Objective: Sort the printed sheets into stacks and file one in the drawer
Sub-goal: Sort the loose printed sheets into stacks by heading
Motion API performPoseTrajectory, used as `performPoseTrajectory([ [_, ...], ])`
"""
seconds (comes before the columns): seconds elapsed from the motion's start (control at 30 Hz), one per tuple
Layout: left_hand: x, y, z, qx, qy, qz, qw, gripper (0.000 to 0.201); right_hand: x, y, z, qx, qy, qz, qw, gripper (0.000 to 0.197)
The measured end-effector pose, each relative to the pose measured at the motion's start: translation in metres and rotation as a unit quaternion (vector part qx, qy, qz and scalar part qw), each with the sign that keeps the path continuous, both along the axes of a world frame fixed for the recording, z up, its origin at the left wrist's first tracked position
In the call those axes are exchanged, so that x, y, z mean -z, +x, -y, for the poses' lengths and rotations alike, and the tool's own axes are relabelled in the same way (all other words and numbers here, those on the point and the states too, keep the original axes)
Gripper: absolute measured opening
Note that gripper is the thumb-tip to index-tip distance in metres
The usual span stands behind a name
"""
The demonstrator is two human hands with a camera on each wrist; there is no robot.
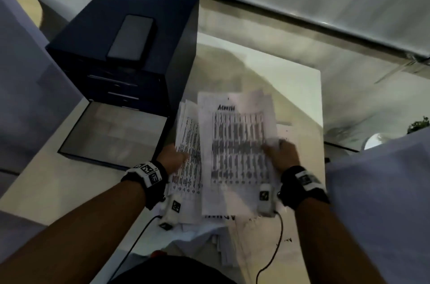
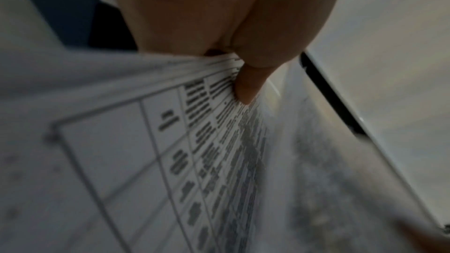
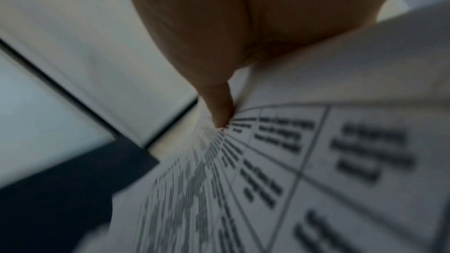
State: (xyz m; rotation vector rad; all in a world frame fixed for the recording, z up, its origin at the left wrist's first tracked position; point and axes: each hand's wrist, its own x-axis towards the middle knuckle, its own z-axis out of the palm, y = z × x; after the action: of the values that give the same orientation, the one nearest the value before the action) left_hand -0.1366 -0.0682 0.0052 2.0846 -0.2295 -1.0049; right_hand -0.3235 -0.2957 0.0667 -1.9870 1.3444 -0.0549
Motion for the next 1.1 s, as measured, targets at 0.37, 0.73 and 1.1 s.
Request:
performPoseTrajectory([
  [0.37,0.004,-0.015,0.006,0.042,0.014,0.104,0.994,0.048,0.076,0.012,-0.069,-0.030,0.057,-0.097,0.993,0.047],
  [0.73,-0.068,0.039,-0.018,0.040,-0.067,0.232,0.969,0.041,0.089,0.014,-0.081,0.032,0.020,-0.244,0.969,0.134],
  [1.1,-0.070,0.052,-0.029,-0.021,-0.074,0.207,0.975,0.041,0.067,0.002,-0.020,0.068,0.002,-0.076,0.995,0.088],
])
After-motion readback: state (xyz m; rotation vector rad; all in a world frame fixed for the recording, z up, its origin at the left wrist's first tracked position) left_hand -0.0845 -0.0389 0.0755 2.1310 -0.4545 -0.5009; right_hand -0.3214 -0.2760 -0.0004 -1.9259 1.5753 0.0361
